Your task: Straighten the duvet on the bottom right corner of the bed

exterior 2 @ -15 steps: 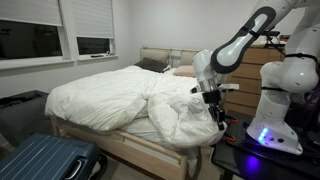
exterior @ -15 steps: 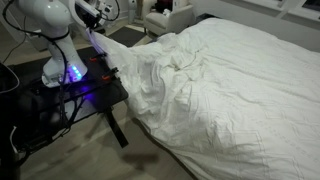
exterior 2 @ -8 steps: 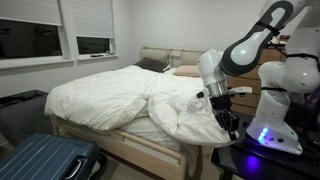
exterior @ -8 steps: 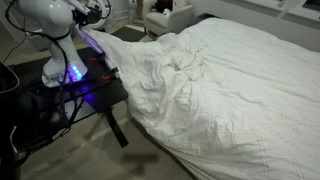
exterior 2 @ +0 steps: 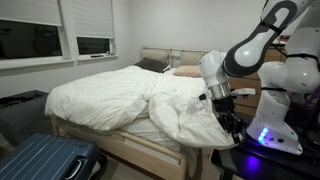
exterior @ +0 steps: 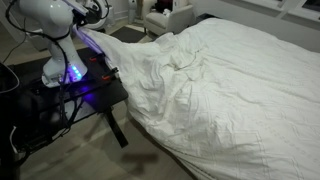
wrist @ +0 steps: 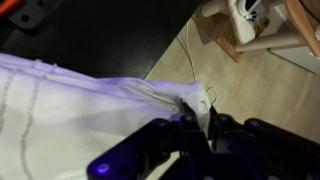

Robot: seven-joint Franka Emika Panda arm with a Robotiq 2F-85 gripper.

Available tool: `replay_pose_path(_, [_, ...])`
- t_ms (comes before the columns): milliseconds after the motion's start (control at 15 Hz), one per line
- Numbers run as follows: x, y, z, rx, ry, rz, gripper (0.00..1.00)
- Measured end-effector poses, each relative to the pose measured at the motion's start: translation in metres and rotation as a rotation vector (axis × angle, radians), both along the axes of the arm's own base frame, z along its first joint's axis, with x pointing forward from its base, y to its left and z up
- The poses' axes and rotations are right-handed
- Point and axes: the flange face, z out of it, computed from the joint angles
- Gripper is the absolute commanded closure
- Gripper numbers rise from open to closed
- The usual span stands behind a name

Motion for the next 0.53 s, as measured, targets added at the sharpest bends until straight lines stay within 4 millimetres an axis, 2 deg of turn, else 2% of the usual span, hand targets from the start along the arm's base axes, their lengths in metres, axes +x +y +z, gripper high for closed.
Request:
replay_pose_path(333, [0.0,0.0,-0.0002,0.0,0.0,0.0,0.87])
replay_pose_path(400, [0.0,0.0,-0.0002,0.0,0.0,0.0,0.97])
replay_pose_path(533, [0.0004,-0.0005,-0.0016,-0.005,-0.002,0.004,0.96])
